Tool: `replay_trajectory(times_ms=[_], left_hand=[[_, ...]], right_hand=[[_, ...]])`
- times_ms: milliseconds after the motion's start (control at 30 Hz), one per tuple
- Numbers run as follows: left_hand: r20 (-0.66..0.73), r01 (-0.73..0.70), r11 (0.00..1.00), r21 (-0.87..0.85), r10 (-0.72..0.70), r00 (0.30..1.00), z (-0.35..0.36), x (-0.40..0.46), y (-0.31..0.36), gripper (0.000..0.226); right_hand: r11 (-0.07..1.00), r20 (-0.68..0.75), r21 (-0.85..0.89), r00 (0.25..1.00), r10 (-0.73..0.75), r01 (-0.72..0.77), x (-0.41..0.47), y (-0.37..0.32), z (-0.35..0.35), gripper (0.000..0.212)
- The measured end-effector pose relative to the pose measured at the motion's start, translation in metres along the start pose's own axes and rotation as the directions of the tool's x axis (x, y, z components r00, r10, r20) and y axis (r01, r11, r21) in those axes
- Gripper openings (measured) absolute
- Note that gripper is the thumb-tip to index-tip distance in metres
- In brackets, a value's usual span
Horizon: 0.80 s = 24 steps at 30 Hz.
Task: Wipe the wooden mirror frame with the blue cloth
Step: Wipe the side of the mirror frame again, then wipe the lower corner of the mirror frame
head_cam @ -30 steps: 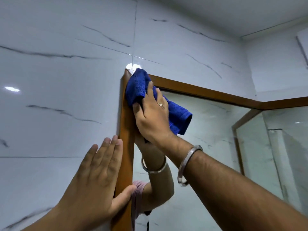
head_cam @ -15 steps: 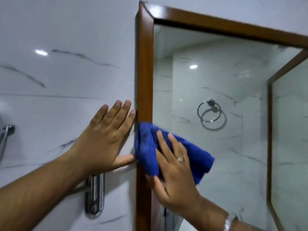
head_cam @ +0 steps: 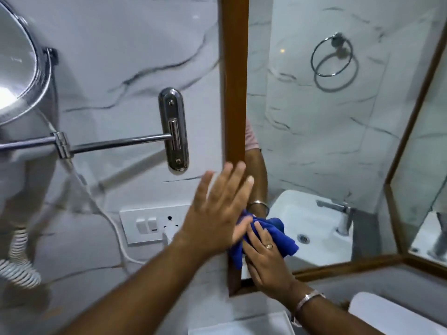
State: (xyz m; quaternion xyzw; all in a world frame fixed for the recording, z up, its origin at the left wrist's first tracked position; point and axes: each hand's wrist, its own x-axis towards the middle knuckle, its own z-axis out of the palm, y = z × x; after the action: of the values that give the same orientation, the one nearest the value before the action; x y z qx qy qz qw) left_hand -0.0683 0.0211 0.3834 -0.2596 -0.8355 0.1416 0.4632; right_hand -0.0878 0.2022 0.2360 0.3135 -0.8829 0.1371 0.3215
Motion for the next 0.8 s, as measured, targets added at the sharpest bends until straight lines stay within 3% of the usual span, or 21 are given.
replay_trajectory(times_ms=[100, 200, 233, 333, 433, 533, 600, 633, 700, 800], left_hand=[[0.103, -0.07, 0.998, 0.005, 0.069, 0.992, 0.031, -0.042, 0.021, 0.07], [0.086, -0.031, 1.0, 0.0, 0.03, 0.996, 0.047, -0.051, 0.021, 0.029], [0.037, -0.032, 0.999, 0.012, 0.032, 0.999, 0.051, -0.051, 0.02, 0.02], [-0.112, -0.031, 1.0, -0.003, 0.03, 0.993, 0.057, -0.056, 0.015, 0.009], [-0.175, -0.049, 0.994, -0.096, 0.031, 0.984, 0.054, -0.072, 0.013, 0.008], [-0.032, -0.027, 0.933, -0.36, 0.017, 0.999, 0.052, -0.097, 0.01, 0.014], [0.222, 0.205, 0.753, -0.625, -0.081, 0.972, 0.052, -0.129, 0.018, 0.016], [0.388, 0.39, 0.606, -0.693, -0.142, 0.911, 0.053, -0.148, 0.027, 0.015], [0.649, 0.684, 0.219, -0.695, -0.219, 0.729, 0.061, -0.189, 0.055, 0.013], [0.896, 0.853, -0.286, -0.437, -0.216, 0.387, 0.078, -0.236, 0.107, 0.023]], right_hand=[[0.997, 0.01, 0.014, 0.997, 0.079, -0.08, -0.009, -0.012, 0.004, 0.062], [0.982, -0.091, -0.079, 0.983, 0.162, -0.169, -0.01, -0.013, 0.007, 0.079], [0.954, -0.147, -0.073, 0.949, 0.278, -0.291, -0.01, -0.013, 0.007, 0.087], [0.781, -0.287, 0.038, 0.742, 0.606, -0.624, -0.013, -0.013, 0.0, 0.1], [0.767, -0.323, -0.043, 0.736, 0.596, -0.64, -0.022, -0.006, -0.01, 0.055], [0.869, -0.24, -0.024, 0.847, 0.475, -0.494, -0.04, 0.0, -0.026, 0.028], [0.905, -0.03, 0.192, 0.919, 0.392, -0.38, -0.061, 0.004, -0.03, 0.021], [0.84, 0.101, 0.35, 0.908, 0.407, -0.415, -0.072, 0.004, -0.03, 0.02], [0.61, 0.335, 0.543, 0.815, 0.474, -0.578, -0.096, 0.005, -0.022, 0.028], [0.351, 0.568, 0.527, 0.628, 0.532, -0.774, -0.137, 0.008, 0.015, 0.024]])
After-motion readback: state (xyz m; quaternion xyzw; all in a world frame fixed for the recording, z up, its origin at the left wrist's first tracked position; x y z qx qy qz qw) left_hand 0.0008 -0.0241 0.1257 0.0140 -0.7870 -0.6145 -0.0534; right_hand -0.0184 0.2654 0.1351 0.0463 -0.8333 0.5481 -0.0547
